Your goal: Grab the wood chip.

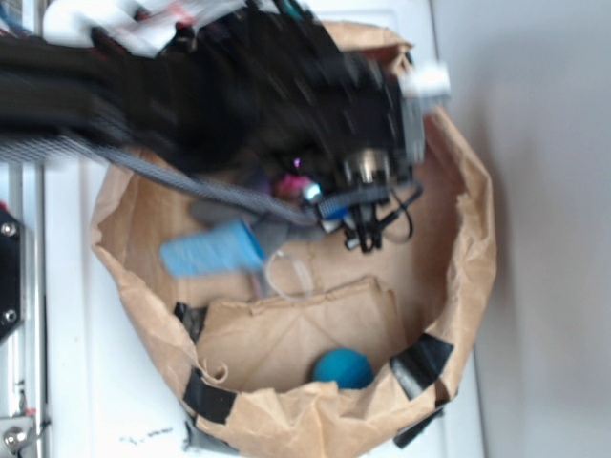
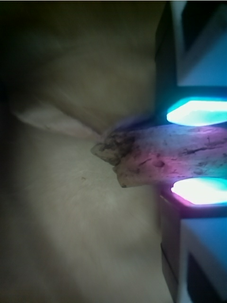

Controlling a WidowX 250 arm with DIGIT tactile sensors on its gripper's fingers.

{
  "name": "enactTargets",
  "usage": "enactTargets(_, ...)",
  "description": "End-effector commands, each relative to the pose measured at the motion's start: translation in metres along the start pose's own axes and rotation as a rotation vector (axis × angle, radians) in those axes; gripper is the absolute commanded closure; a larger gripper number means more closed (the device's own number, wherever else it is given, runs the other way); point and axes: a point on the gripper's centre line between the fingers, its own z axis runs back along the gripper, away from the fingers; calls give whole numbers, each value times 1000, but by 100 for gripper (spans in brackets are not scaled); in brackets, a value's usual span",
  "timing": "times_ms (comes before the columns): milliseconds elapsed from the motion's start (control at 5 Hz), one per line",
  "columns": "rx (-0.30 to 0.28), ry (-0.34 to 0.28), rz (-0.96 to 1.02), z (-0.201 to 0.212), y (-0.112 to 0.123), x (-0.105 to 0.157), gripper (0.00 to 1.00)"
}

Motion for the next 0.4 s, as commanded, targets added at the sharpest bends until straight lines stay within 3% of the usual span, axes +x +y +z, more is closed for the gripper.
enactTargets(0,-42,-59,-340,79,13,-9,100)
enactTargets(200,-41,-73,-378,100,17,-19,100)
